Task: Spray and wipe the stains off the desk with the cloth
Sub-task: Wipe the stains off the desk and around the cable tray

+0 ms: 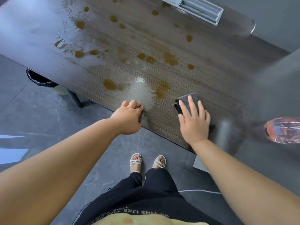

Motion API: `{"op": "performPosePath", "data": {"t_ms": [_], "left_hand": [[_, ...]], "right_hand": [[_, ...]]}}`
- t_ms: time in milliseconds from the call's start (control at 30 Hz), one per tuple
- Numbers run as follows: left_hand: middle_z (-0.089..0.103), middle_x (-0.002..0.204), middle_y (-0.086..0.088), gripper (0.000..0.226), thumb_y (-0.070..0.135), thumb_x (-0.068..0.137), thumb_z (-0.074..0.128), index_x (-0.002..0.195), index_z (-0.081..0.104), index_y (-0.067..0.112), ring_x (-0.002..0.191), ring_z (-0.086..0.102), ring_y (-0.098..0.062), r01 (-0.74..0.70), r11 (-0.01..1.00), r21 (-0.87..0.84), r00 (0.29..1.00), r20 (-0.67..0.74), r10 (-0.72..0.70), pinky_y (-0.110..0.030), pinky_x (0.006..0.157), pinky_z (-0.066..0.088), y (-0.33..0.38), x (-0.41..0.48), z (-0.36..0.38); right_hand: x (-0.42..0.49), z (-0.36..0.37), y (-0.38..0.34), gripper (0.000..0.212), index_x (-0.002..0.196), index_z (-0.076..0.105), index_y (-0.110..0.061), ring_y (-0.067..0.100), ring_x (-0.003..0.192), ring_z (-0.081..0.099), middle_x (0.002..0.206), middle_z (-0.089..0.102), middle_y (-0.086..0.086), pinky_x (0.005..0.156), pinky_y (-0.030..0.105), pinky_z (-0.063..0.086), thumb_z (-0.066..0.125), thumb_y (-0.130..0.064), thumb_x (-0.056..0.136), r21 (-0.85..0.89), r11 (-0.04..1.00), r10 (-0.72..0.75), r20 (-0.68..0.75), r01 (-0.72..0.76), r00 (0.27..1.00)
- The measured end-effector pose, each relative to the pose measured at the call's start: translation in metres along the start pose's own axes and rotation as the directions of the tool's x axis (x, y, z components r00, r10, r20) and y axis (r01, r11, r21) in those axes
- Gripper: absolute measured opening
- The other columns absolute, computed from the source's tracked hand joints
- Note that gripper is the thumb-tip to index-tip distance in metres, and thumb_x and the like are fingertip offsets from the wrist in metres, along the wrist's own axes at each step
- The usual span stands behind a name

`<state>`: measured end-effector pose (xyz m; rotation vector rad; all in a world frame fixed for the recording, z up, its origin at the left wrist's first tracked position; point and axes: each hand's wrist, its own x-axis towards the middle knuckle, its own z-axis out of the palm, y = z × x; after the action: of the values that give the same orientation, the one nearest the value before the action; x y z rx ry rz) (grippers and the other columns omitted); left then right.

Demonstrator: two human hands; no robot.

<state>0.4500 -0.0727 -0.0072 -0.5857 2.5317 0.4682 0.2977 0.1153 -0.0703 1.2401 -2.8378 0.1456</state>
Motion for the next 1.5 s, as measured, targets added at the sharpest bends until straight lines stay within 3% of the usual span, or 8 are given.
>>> {"op": "performPosePath", "data": {"t_ms": [233, 433, 667, 867, 1067, 1267, 1433, 1500], "left_hand": [[0.017, 0.15, -0.002, 0.065, 0.029, 0.09, 0.044, 0.148, 0.02, 0.016, 0.131, 0.021, -0.028, 0.007, 1.0, 0.007, 1.0, 0.013, -0.007, -0.031, 0.109, 0.027, 0.002, 0.001, -0.003], [0.02, 0.148, -0.001, 0.061, 0.026, 0.09, 0.043, 0.147, 0.024, 0.018, 0.129, 0.023, -0.027, 0.012, 1.0, -0.012, 1.0, -0.004, -0.012, -0.034, 0.108, 0.031, 0.001, 0.003, -0.002], [0.022, 0.15, -0.001, 0.061, 0.027, 0.09, 0.042, 0.147, 0.024, 0.015, 0.132, 0.025, -0.025, 0.002, 0.999, -0.04, 0.999, -0.033, -0.003, -0.029, 0.112, 0.023, -0.001, 0.001, 0.0], [0.022, 0.15, -0.001, 0.058, 0.028, 0.092, 0.041, 0.146, 0.025, 0.016, 0.131, 0.025, -0.025, 0.007, 0.998, -0.061, 0.999, -0.032, -0.009, -0.029, 0.11, 0.023, 0.001, 0.0, -0.002], [0.027, 0.146, -0.001, 0.055, 0.027, 0.091, 0.042, 0.144, 0.029, 0.019, 0.129, 0.029, -0.025, 0.012, 0.995, -0.096, 1.0, -0.008, -0.013, -0.031, 0.108, 0.029, 0.0, 0.003, -0.01], [0.037, 0.138, -0.005, 0.046, 0.023, 0.092, 0.04, 0.137, 0.038, 0.02, 0.125, 0.036, -0.027, 0.03, 0.994, -0.106, 0.999, 0.019, -0.028, -0.035, 0.103, 0.037, 0.0, 0.01, -0.021], [0.027, 0.144, -0.004, 0.05, 0.025, 0.092, 0.042, 0.14, 0.033, 0.016, 0.131, 0.025, -0.028, 0.021, 0.999, -0.038, 0.995, -0.097, -0.025, -0.036, 0.103, 0.037, 0.006, 0.015, -0.026], [0.019, 0.148, -0.005, 0.054, 0.024, 0.093, 0.04, 0.143, 0.027, 0.012, 0.134, 0.02, -0.028, -0.013, 0.999, 0.043, 0.995, -0.096, 0.017, -0.034, 0.103, 0.034, 0.005, 0.017, -0.025]], "right_hand": [[-0.022, 0.002, 0.014, 0.043, 0.139, 0.04, -0.034, 0.034, 0.135, 0.034, 0.151, 0.037, 0.002, 0.103, 0.05, 0.03, 0.037, -0.04, 0.096, 0.035, 0.792, -0.61, 0.028, 0.61, 0.792], [0.013, 0.0, -0.019, 0.051, 0.14, 0.044, -0.029, 0.04, 0.133, 0.037, 0.151, 0.037, 0.006, 0.098, 0.057, 0.035, 0.028, -0.043, 0.094, 0.024, 0.996, 0.086, 0.004, -0.086, 0.996], [-0.007, 0.005, 0.004, 0.042, 0.138, 0.042, -0.035, 0.034, 0.134, 0.036, 0.151, 0.038, 0.001, 0.103, 0.05, 0.031, 0.039, -0.041, 0.096, 0.041, 0.757, -0.653, 0.015, 0.652, 0.757], [0.028, 0.001, -0.029, 0.05, 0.141, 0.045, -0.028, 0.04, 0.133, 0.037, 0.151, 0.037, 0.006, 0.098, 0.058, 0.036, 0.029, -0.041, 0.095, 0.047, 0.991, 0.123, -0.004, -0.122, 0.992], [0.012, 0.006, -0.003, 0.045, 0.14, 0.038, -0.033, 0.036, 0.134, 0.038, 0.152, 0.036, 0.003, 0.101, 0.051, 0.036, 0.036, -0.039, 0.096, 0.017, 0.8, -0.6, 0.05, 0.6, 0.799], [0.061, 0.003, -0.031, 0.048, 0.147, 0.032, -0.031, 0.037, 0.141, 0.024, 0.158, 0.023, 0.004, 0.105, 0.056, 0.027, 0.031, -0.04, 0.1, 0.037, 0.988, 0.149, 0.07, -0.152, 0.986], [0.031, 0.007, -0.021, 0.045, 0.141, 0.038, -0.033, 0.036, 0.134, 0.037, 0.152, 0.035, 0.003, 0.101, 0.051, 0.033, 0.033, -0.04, 0.097, 0.024, 0.854, -0.521, 0.041, 0.52, 0.853], [0.044, 0.006, 0.007, 0.045, 0.14, 0.037, -0.034, 0.034, 0.133, 0.036, 0.152, 0.036, 0.002, 0.101, 0.05, 0.034, 0.034, -0.041, 0.096, 0.002, 0.844, -0.535, 0.057, 0.536, 0.843]]}}
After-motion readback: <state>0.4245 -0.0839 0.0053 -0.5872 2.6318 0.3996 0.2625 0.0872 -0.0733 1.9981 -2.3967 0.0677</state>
